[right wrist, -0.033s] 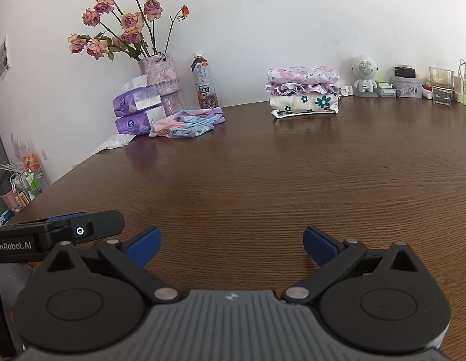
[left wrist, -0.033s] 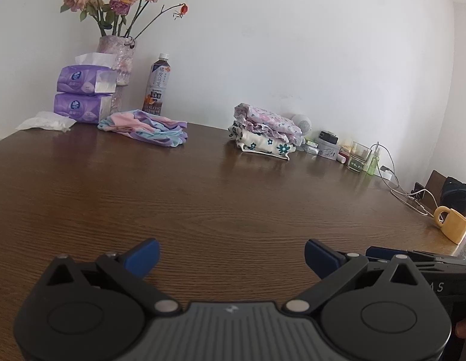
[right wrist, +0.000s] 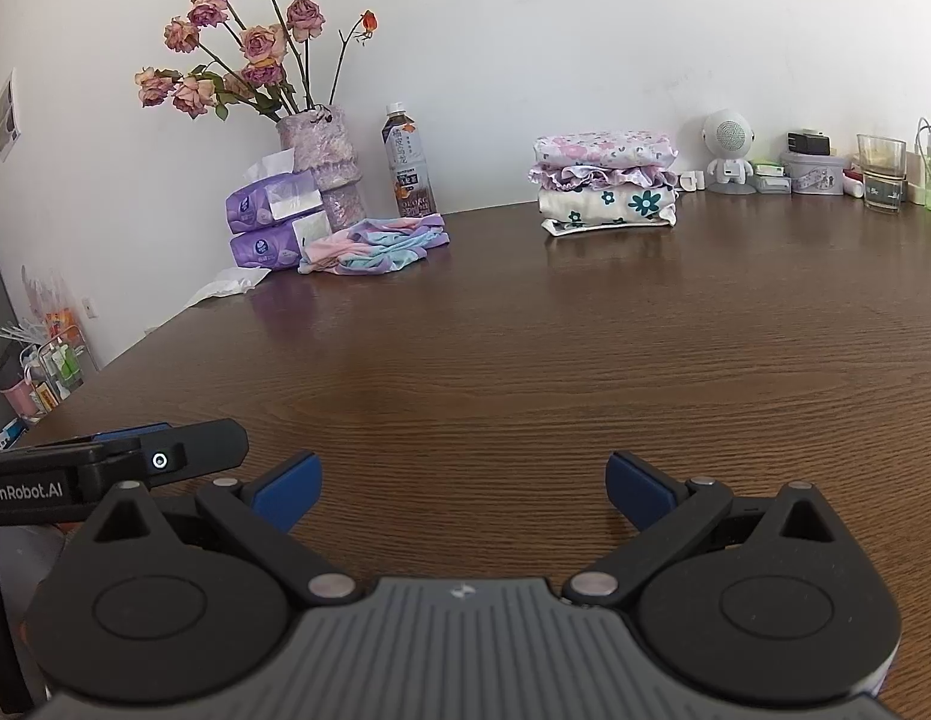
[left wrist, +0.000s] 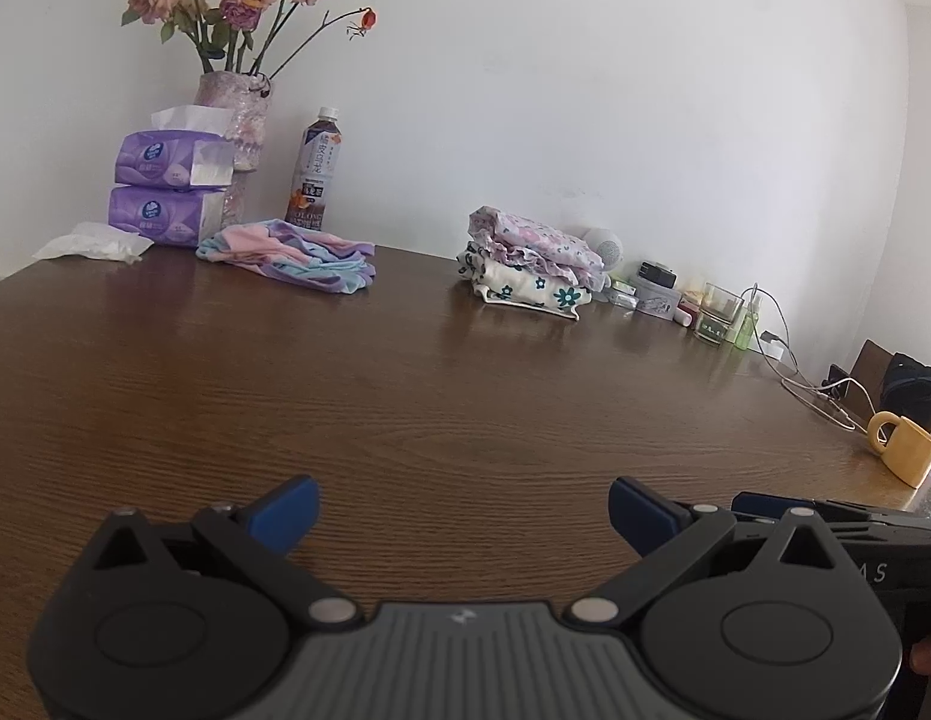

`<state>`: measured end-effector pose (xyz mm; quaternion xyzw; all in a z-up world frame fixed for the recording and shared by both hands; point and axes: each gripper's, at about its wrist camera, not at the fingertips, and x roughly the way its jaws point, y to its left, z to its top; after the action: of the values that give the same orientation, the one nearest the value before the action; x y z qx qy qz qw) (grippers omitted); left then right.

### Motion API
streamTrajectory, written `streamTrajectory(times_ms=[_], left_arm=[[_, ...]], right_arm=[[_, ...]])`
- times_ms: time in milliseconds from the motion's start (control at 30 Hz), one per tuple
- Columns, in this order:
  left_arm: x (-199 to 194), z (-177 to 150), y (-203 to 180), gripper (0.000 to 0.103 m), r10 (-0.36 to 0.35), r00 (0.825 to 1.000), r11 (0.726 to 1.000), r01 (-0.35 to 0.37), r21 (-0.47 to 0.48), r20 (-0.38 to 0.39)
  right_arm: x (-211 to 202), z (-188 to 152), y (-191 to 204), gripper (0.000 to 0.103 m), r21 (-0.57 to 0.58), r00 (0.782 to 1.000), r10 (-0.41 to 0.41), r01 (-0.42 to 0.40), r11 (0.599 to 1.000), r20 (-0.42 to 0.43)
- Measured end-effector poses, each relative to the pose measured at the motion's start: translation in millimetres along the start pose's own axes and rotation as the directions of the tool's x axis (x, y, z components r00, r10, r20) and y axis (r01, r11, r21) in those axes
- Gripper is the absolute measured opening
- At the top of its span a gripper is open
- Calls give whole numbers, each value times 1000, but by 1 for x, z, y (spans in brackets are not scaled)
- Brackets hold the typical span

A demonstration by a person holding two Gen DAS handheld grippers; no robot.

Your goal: Fold clothes

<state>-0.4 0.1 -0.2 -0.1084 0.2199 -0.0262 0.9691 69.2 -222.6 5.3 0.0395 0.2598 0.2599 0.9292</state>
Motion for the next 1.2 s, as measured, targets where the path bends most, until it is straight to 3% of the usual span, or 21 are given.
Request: streamTrajectory(times_ms=[1200], left_arm=[[3,3,5,103,-8,1000,999,7,-46,-21]], right_arm=[[-2,-1,-3,103,19,1000,19,-19,1000,13]])
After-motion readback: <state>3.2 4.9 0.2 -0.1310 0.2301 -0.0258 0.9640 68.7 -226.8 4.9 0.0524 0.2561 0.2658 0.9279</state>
